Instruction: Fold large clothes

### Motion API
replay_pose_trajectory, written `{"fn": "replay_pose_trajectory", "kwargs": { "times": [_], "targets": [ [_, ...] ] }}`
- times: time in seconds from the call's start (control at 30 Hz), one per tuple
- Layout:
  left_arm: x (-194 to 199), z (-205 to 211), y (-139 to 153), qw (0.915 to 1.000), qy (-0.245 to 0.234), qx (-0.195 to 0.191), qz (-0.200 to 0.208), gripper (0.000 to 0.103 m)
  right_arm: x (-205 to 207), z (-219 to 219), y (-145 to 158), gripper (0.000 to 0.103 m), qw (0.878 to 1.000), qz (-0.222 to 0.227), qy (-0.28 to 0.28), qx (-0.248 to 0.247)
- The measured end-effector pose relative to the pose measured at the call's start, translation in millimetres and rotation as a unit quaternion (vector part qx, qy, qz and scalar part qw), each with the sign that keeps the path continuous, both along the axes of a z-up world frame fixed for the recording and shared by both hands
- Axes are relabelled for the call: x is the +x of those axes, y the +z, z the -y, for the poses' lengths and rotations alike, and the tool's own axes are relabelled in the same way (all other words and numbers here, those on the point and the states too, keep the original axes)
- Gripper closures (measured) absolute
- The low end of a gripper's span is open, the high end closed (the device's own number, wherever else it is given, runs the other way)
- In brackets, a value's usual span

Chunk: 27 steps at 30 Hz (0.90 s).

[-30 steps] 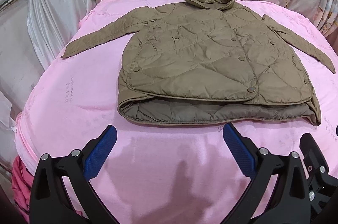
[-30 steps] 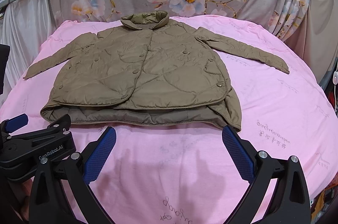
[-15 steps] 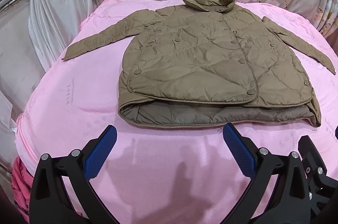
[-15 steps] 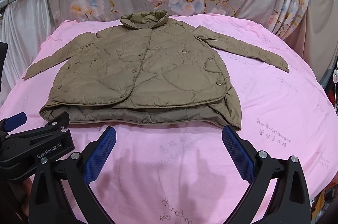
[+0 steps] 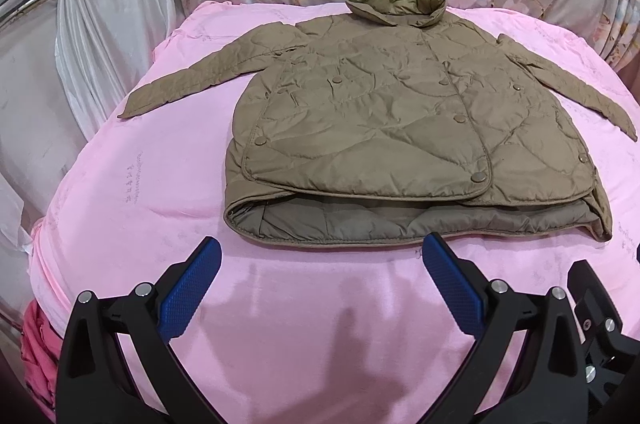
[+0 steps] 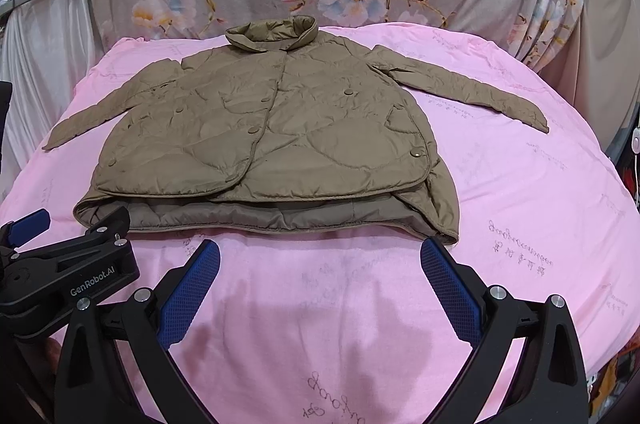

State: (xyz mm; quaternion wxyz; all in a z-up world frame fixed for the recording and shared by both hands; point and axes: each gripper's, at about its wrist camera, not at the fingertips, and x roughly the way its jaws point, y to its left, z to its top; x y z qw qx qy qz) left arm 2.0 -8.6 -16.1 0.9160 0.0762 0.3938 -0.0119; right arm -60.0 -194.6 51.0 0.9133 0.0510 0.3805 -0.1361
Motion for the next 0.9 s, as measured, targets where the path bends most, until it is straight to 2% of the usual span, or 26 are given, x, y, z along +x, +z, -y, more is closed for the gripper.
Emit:
{"fn": "replay_pose_trajectory", "kwargs": {
  "times": [0.17,0.33,0.6,0.77,0.9],
  "targets": [
    [4.5,-1.6,-5.2,0.9998,-0.003,-0.005,-0.021,0.005,-6.2,1.6,-7.9,0.005,1.0,-0.001,0.0,0.001],
    [8.4,-0.9,-7.5,0.9996,-0.009,-0.008,-0.026,0.005,-6.7,8.1,-15.7,0.005,1.0,-0.005,-0.004,0.006],
    [25.9,3.4,-9.2,0.9994,-0.023,-0.015,-0.021,0.005,13.5,27.7,-10.6,0.005,1.0,-0.013,-0.013,0.013],
    [44.4,0.3,-2.9,0.9997,-0.014,-0.018,0.003,0.005,35.7,74.1,-3.7,0.005,0.998,-0.001,-0.039,0.038],
    [69.1,-8.1,4.4,0.9997,0.005,-0.02,0.009,0.005,57.0,140.9,3.8,0.005,0.994,0.021,-0.089,0.059]
  ]
}}
